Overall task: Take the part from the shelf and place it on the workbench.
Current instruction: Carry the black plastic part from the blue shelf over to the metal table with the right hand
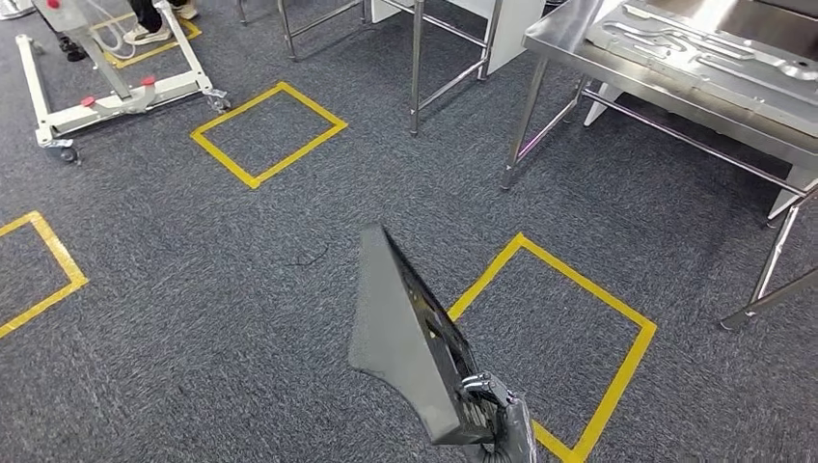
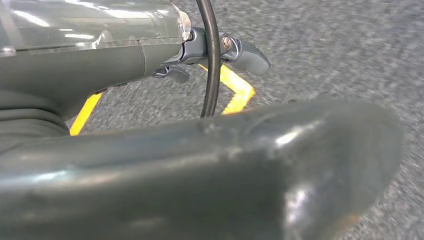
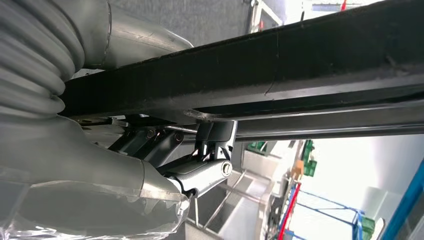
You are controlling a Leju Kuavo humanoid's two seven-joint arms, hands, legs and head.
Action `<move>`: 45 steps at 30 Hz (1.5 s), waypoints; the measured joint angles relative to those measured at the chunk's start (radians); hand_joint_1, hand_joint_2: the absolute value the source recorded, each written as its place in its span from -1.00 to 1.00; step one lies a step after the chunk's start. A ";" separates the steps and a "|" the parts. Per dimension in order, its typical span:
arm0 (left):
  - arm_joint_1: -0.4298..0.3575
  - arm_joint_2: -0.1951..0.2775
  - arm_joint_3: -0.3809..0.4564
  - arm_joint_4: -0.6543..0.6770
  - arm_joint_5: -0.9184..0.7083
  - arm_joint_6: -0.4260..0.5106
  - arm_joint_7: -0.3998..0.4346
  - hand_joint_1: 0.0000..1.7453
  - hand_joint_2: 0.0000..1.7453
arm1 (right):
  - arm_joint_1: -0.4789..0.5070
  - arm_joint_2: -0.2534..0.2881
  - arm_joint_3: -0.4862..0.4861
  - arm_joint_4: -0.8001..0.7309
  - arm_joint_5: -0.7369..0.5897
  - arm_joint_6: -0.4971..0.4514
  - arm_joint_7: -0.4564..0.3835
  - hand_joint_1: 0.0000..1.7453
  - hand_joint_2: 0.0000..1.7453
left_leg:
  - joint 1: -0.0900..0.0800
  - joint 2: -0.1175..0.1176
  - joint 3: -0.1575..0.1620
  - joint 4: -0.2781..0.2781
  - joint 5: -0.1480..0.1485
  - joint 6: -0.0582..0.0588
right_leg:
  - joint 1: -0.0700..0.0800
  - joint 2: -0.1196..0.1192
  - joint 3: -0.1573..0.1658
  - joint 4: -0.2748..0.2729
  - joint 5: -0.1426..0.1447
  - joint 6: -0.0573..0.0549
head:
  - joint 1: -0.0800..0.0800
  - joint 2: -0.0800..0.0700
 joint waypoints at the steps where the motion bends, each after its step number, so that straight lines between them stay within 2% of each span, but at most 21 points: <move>1: 0.000 0.000 0.002 0.000 0.000 0.000 -0.003 -1.00 -1.00 | -0.001 0.001 0.000 0.000 0.004 0.000 0.000 1.00 1.00 | -0.002 0.010 0.004 -0.001 -0.002 -0.005 | 0.005 -0.008 0.004 -0.013 -0.002 -0.005 | 0.000 0.000; 4: -0.005 -0.002 0.005 0.000 0.000 -0.001 -0.008 -1.00 -1.00 | 0.000 0.004 0.000 -0.001 0.010 0.000 0.002 1.00 1.00 | -0.002 0.026 0.016 -0.004 -0.011 -0.021 | 0.003 0.030 0.007 -0.023 0.004 -0.019 | 0.000 0.000; 6: -0.009 -0.003 0.007 0.000 0.000 -0.001 -0.009 -1.00 -1.00 | -0.001 0.009 -0.001 -0.001 0.011 0.000 0.002 1.00 1.00 | 0.002 -0.024 0.003 0.040 -0.044 -0.031 | -0.005 0.058 0.016 -0.035 0.009 -0.030 | 0.000 0.000; 8: -0.007 -0.002 0.010 0.000 0.000 -0.001 -0.010 -1.00 -1.00 | -0.004 0.013 -0.001 -0.001 0.011 0.000 0.002 1.00 1.00 | 0.004 -0.077 -0.052 0.155 -0.098 -0.034 | -0.005 0.085 0.018 -0.037 0.010 -0.035 | -0.001 0.000; 10: 0.000 -0.001 0.012 0.000 -0.001 -0.001 -0.009 -1.00 -1.00 | -0.004 0.014 -0.002 0.000 0.012 0.000 0.004 1.00 1.00 | 0.004 -0.089 -0.103 0.243 -0.117 -0.033 | -0.004 0.118 0.019 -0.035 0.010 -0.037 | -0.001 0.000; 12: 0.002 -0.002 0.013 0.000 -0.002 -0.001 -0.008 -1.00 -1.00 | -0.002 0.015 -0.002 0.000 0.014 0.000 0.006 1.00 1.00 | 0.004 -0.098 -0.096 0.201 -0.065 -0.029 | -0.003 0.151 0.019 -0.029 0.008 -0.036 | 0.000 0.000; 14: 0.002 -0.002 0.013 0.000 -0.004 -0.001 -0.007 -1.00 -1.00 | -0.001 0.016 -0.002 0.000 0.014 0.000 0.008 1.00 1.00 | 0.006 -0.142 -0.055 0.085 -0.001 -0.022 | -0.003 0.178 0.016 -0.020 0.004 -0.031 | 0.000 0.000; 16: 0.002 -0.002 0.014 0.000 -0.005 0.000 -0.006 -1.00 -1.00 | 0.000 0.017 -0.002 0.001 0.015 0.001 0.010 1.00 1.00 | 0.006 -0.180 -0.030 0.020 0.014 -0.016 | -0.005 0.202 0.006 -0.013 0.004 -0.019 | 0.000 0.000; 18: 0.001 -0.002 0.014 0.000 -0.005 0.002 -0.006 -1.00 -1.00 | 0.004 0.017 -0.003 0.002 0.014 0.003 0.011 1.00 1.00 | 0.005 -0.172 -0.025 0.009 0.011 -0.008 | -0.010 0.226 -0.003 -0.013 0.008 -0.005 | -0.001 0.000; 19: 0.000 -0.003 0.014 0.000 -0.005 0.002 -0.006 -1.00 -1.00 | 0.007 0.017 -0.004 0.003 0.014 0.003 0.011 1.00 1.00 | 0.006 -0.161 -0.023 0.004 0.014 -0.002 | -0.010 0.221 -0.005 -0.011 0.007 0.001 | 0.000 0.000; 21: -0.001 -0.004 0.015 0.000 -0.006 -0.001 -0.010 -1.00 -1.00 | 0.008 0.017 -0.004 0.005 0.026 -0.008 0.012 1.00 1.00 | 0.010 -0.139 -0.018 -0.008 0.021 0.011 | -0.006 0.170 -0.029 0.037 -0.026 0.009 | 0.000 0.000; 23: 0.001 -0.004 0.017 0.000 -0.007 -0.006 -0.014 -1.00 -1.00 | 0.007 0.016 -0.004 0.007 0.049 -0.030 0.015 1.00 1.00 | 0.007 -0.118 -0.018 -0.011 0.022 0.018 | -0.006 0.109 -0.087 0.158 -0.090 0.014 | 0.000 0.000; 25: 0.004 -0.004 0.020 0.000 -0.010 -0.008 -0.014 -1.00 -1.00 | 0.010 0.016 -0.004 0.009 0.066 -0.047 0.018 1.00 1.00 | 0.005 -0.100 -0.018 -0.010 0.020 0.018 | -0.009 0.092 -0.134 0.254 -0.120 0.017 | 0.000 0.000; 26: 0.004 -0.004 0.020 0.000 -0.011 -0.008 -0.014 -1.00 -1.00 | 0.011 0.016 -0.004 0.010 0.071 -0.052 0.019 1.00 1.00 | 0.005 -0.094 -0.017 -0.010 0.018 0.017 | -0.010 0.090 -0.131 0.249 -0.106 0.017 | 0.000 0.000; 30: 0.000 -0.008 0.021 0.000 -0.017 -0.008 -0.011 -1.00 -1.00 | 0.011 0.016 -0.004 0.012 0.082 -0.064 0.020 1.00 1.00 | 0.001 -0.084 -0.006 -0.010 0.009 0.006 | -0.004 0.083 0.002 0.009 -0.003 0.000 | 0.000 0.000; 35: -0.003 -0.012 0.021 0.000 -0.019 -0.008 -0.009 -1.00 -1.00 | 0.016 0.017 -0.004 0.011 0.088 -0.076 0.020 1.00 1.00 | 0.001 -0.082 -0.002 0.001 -0.007 -0.020 | -0.003 0.084 0.031 -0.039 -0.009 -0.025 | 0.000 0.000; 37: -0.002 -0.013 0.021 0.000 -0.020 -0.008 -0.009 -1.00 -1.00 | 0.017 0.017 -0.004 0.011 0.091 -0.082 0.020 1.00 1.00 | 0.004 -0.088 -0.044 0.089 -0.046 -0.027 | -0.007 0.085 0.046 -0.049 -0.014 -0.038 | 0.000 0.000; 40: 0.004 -0.014 0.021 0.000 -0.020 -0.010 -0.009 -1.00 -1.00 | 0.023 0.017 -0.004 0.012 0.093 -0.094 0.022 1.00 1.00 | 0.004 -0.090 -0.155 0.276 -0.096 -0.036 | -0.004 0.088 0.069 -0.049 -0.036 -0.045 | 0.000 0.000; 42: 0.007 -0.015 0.021 0.000 -0.021 -0.011 -0.010 -1.00 -1.00 | 0.028 0.017 -0.004 0.014 0.095 -0.098 0.023 1.00 1.00 | 0.004 -0.090 -0.167 0.254 -0.038 -0.035 | -0.003 0.092 0.095 -0.049 -0.056 -0.043 | 0.000 0.000; 44: 0.009 -0.015 0.022 0.000 -0.021 -0.012 -0.010 -1.00 -1.00 | 0.030 0.017 -0.003 0.015 0.095 -0.101 0.024 1.00 1.00 | 0.003 -0.092 -0.123 0.126 0.047 -0.028 | -0.003 0.094 0.124 -0.049 -0.078 -0.037 | 0.000 0.000; 45: 0.009 -0.015 0.023 0.000 -0.021 -0.012 -0.010 -1.00 -1.00 | 0.030 0.017 -0.003 0.014 0.096 -0.104 0.024 1.00 1.00 | 0.000 -0.093 -0.100 0.068 0.064 -0.022 | -0.002 0.095 0.132 -0.049 -0.088 -0.031 | 0.000 0.000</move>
